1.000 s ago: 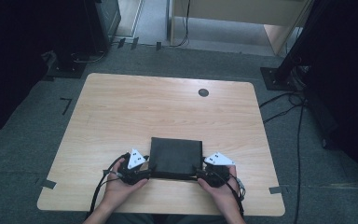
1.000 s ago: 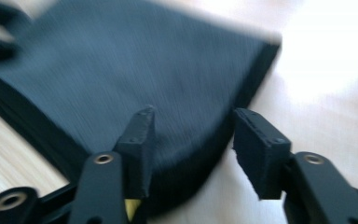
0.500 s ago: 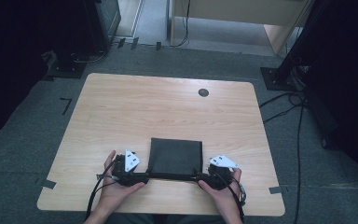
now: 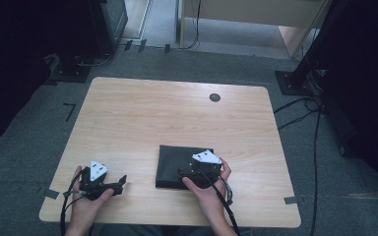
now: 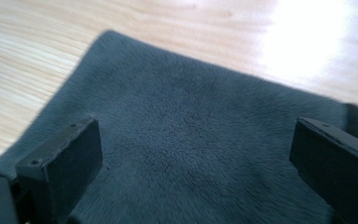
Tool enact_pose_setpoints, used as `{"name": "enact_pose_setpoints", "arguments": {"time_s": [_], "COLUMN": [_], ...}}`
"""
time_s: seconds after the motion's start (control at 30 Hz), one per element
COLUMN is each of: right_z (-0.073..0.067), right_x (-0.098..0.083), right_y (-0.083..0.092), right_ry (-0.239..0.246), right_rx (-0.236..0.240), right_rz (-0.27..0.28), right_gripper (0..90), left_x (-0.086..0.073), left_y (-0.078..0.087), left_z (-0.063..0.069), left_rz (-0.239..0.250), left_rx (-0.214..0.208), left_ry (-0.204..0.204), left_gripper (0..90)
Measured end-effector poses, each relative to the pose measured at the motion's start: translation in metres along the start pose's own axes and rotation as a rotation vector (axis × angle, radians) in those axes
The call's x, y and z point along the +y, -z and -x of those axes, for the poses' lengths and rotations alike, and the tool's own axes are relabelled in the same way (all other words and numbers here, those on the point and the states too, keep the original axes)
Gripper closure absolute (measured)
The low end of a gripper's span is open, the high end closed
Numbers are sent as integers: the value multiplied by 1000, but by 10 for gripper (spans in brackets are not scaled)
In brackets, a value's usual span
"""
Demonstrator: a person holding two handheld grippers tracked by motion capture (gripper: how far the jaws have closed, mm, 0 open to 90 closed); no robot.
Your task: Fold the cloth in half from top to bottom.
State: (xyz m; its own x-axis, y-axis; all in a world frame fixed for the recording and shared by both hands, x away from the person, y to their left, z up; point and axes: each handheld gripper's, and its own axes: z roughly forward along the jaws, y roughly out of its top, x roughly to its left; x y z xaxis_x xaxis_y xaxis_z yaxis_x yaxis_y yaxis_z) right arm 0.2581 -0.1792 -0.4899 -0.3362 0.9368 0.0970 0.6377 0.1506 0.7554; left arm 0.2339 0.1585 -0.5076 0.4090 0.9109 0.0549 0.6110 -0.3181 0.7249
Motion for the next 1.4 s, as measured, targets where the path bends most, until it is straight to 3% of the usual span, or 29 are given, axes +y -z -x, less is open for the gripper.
{"name": "enact_pose_setpoints", "arguments": {"time_s": [0.13,0.27,0.43,0.77,1.13,1.27,1.4], "right_z": [1,0,4,19,32,33,44], "right_x": [-10,-18,-13,31,76,80,80], "right_y": [-20,-24,-36,-83,-133,-134,-109], "right_ry": [1,37,65,75,80,83,-12], "right_rx": [-82,-98,-82,-84,-84,-75,-35], "right_rz": [-68,-44,-21,-25,-36,-39,17], "right_gripper": [23,19,0,0,0,0,0], "left_x": [-12,-14,-15,-15,-15,-16,-16], "left_y": [5,5,2,0,0,0,-1], "left_z": [-12,-19,-16,-19,-20,-20,-20], "left_rz": [-18,-17,-33,-43,-42,-37,-37], "left_rx": [38,37,30,-12,-17,-17,-17], "left_ry": [-8,26,8,34,39,41,41], "left_gripper": [89,89,89,89,89,89,89]}}
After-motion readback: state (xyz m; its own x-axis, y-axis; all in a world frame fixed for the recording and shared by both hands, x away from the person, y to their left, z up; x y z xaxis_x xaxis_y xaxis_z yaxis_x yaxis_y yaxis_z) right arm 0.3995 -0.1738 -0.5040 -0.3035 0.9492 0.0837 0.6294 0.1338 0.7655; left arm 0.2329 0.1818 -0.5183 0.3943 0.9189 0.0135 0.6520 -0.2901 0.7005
